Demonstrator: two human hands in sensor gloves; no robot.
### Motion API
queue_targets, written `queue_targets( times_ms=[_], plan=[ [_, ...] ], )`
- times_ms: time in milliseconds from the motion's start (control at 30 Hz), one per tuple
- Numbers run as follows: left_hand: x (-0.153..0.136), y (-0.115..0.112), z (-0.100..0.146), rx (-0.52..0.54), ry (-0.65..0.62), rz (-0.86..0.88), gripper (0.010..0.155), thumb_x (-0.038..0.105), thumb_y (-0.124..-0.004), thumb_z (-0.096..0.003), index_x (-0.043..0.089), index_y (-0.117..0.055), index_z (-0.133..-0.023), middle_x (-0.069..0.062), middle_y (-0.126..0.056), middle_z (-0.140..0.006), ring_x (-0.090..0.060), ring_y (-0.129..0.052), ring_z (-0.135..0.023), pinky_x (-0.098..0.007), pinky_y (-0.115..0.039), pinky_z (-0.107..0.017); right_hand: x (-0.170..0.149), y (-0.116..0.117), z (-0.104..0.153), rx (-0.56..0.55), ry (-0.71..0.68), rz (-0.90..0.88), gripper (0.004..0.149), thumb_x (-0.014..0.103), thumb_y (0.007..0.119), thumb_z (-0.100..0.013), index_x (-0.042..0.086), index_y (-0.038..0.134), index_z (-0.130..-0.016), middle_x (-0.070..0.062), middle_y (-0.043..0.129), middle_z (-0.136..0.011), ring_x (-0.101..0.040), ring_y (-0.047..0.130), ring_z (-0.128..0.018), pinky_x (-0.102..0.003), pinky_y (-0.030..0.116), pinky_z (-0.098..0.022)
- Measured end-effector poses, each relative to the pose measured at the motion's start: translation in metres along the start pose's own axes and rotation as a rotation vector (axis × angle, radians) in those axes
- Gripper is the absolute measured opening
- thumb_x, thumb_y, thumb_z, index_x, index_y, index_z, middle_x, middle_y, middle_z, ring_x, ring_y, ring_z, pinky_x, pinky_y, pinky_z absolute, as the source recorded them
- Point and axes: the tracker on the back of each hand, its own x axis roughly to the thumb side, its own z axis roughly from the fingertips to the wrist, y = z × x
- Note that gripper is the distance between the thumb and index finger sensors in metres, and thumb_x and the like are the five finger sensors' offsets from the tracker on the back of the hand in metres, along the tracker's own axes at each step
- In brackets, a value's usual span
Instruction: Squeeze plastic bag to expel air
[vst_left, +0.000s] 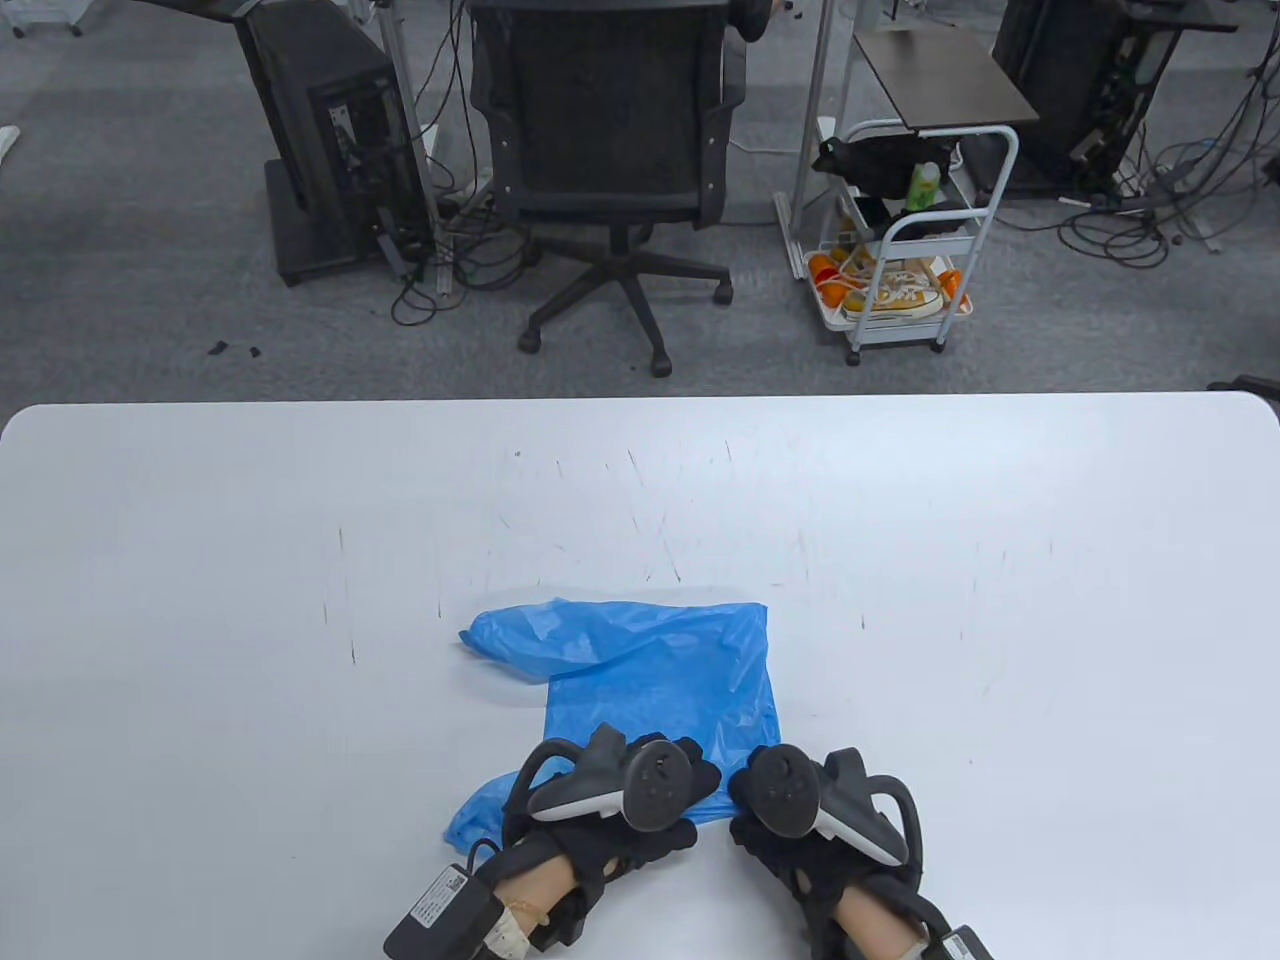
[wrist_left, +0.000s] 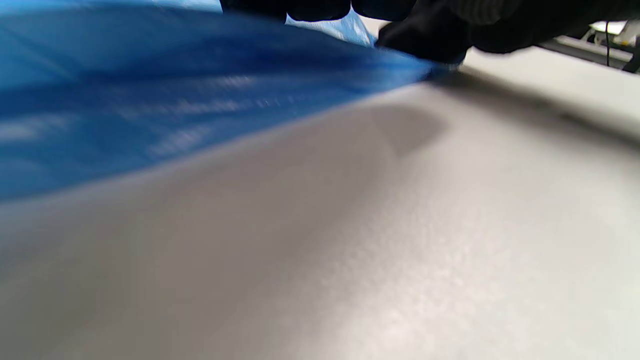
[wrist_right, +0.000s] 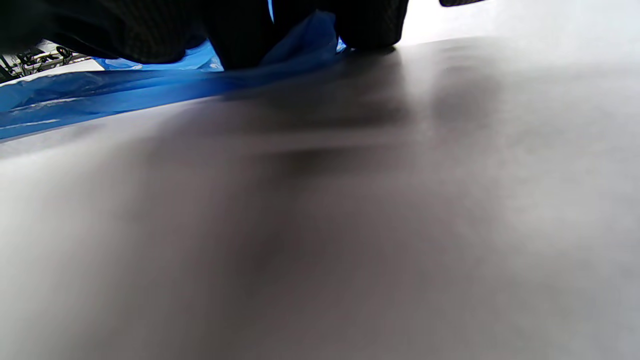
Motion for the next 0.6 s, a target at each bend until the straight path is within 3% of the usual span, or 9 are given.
queue_targets(
  times_ms=[200, 600],
  plan=[
    [-0.002, -0.008, -0.007, -0.041, 0.024, -0.071, 0.066, 0.056, -0.062, -0.0475, 0.043, -0.043, -0.109, 0.013, -0.034, -0.124, -0.023, -0.035, -0.118, -0.064, -0.039, -0.081, 0.002, 0.001, -0.002, -0.007, -0.005, 0.036, 0.056, 0.045, 0.069, -0.048, 0.021, 0.068, -0.099, -0.007, 0.055, -0.114, -0.035, 0.052, -0.101, -0.064, 0.046, -0.070],
    [-0.047, -0.008, 0.025, -0.036, 0.098, -0.144, 0.058, 0.057, -0.064, -0.0465, 0.053, -0.051, -0.103, 0.018, -0.042, -0.122, -0.019, -0.045, -0.116, -0.062, -0.047, -0.081, 0.002, -0.001, -0.005, 0.006, 0.014, 0.039, 0.055, 0.045, 0.069, -0.048, 0.022, 0.069, -0.097, -0.007, 0.057, -0.112, -0.034, 0.055, -0.098, -0.061, 0.052, -0.068]
  ],
)
